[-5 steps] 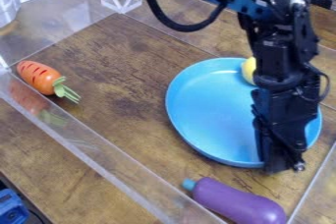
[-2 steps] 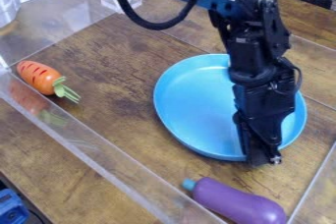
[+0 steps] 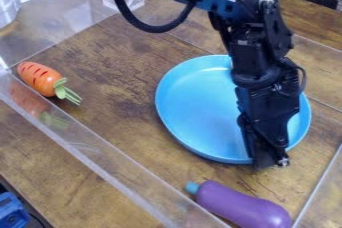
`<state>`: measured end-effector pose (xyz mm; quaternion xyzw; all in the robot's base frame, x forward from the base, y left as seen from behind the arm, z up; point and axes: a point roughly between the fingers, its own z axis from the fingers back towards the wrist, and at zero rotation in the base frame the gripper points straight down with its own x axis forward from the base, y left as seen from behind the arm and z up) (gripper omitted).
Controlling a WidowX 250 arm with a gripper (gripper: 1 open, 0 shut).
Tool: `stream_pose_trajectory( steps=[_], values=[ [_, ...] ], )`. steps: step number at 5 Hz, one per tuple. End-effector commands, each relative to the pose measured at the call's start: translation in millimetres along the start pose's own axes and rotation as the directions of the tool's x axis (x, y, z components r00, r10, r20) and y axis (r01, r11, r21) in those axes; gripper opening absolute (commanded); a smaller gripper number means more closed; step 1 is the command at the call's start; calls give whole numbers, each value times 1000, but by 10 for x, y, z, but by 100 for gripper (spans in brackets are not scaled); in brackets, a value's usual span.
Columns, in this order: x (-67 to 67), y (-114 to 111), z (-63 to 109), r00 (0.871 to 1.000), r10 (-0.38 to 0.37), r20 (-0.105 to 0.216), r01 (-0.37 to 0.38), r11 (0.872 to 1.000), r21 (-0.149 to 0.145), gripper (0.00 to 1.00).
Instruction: Remove the purple eggplant from the blue tray and put it on the table
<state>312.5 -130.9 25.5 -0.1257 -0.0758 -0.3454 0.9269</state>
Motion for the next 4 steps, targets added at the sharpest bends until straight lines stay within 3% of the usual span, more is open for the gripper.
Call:
stream_pose_trajectory(
  steps=[1, 2, 4],
  values=[
    [-71, -23, -123, 994, 107, -6, -107, 994, -4, 0],
    [-39, -72, -3, 997, 82, -11, -82, 997, -16, 100],
    [142, -144, 162, 987, 160, 13, -161, 987, 21, 100]
  ],
)
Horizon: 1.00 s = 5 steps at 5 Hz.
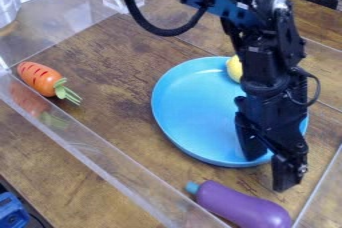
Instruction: Remove the purple eggplant from the blue tray and put it on the table
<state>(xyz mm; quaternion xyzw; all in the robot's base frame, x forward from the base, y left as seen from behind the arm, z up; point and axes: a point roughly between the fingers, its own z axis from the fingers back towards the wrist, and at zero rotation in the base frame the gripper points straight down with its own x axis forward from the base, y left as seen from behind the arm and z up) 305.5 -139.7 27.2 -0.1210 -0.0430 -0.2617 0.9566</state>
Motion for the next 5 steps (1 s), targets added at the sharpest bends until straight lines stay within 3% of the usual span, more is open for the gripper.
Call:
stream_pose_trajectory(
  steps=[1, 2, 3, 4, 5],
  values=[
    [197, -75, 256, 998, 9, 69, -12, 999, 39, 100],
    [278, -63, 360, 998, -3, 70, -1, 998, 64, 100],
    [354, -60, 597, 996, -10, 89, 0, 994, 106, 100],
    [341, -87, 782, 992, 1, 127, -19, 989, 145, 100],
    [312, -98, 645, 992, -44, 122, 24, 987, 162, 100]
  ],
)
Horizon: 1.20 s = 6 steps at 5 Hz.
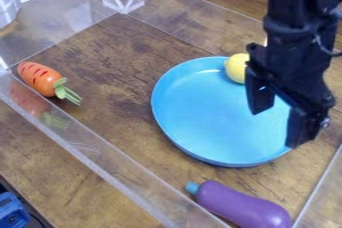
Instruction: Remove the purple eggplant from the blue tray and put it on the table
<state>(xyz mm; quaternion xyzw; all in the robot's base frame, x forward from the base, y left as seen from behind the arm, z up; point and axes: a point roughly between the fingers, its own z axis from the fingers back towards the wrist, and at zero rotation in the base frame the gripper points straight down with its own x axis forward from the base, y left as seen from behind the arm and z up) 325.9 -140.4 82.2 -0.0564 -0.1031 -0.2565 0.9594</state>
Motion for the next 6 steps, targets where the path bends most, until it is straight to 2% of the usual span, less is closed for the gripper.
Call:
stream_pose_trajectory(
  steps=[1, 4, 5, 6],
  values=[
    [61, -49, 76, 998, -16, 54, 15, 1000, 12, 100],
    [92, 60, 29, 995, 70, 68, -72, 997, 23, 100],
    [130, 128, 6, 992, 96, 76, -99, 995, 31, 0],
    [97, 117, 32, 993, 80, 86, -81, 997, 10, 100]
  ],
)
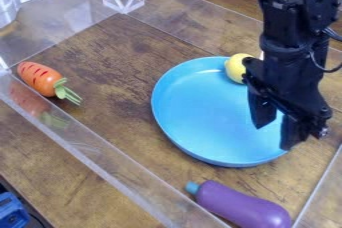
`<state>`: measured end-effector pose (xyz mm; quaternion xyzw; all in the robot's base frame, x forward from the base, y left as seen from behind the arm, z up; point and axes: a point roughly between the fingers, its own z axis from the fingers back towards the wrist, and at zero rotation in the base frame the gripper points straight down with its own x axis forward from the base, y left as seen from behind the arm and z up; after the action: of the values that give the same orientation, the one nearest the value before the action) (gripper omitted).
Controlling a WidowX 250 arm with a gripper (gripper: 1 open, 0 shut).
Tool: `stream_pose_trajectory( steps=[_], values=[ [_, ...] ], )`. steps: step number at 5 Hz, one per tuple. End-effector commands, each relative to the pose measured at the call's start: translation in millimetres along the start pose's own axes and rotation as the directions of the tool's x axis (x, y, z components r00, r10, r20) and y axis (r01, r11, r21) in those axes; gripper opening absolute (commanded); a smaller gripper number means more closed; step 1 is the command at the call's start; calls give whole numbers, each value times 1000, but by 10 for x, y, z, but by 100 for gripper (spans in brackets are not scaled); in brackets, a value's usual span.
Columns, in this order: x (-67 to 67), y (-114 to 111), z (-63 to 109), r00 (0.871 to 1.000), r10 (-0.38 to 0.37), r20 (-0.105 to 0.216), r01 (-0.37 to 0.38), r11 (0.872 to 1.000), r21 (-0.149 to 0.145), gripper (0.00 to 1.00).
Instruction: Remove the purple eggplant from the blue tray and put it on the table
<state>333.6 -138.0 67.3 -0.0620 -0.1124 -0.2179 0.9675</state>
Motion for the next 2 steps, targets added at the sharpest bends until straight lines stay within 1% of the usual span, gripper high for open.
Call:
stream_pose_trajectory(
  steps=[1, 2],
  values=[
    [48, 15, 224, 997, -7, 72, 8, 1000, -7, 100],
    [39, 29, 247, 995, -59, 80, 60, 998, -7, 100]
  ],
)
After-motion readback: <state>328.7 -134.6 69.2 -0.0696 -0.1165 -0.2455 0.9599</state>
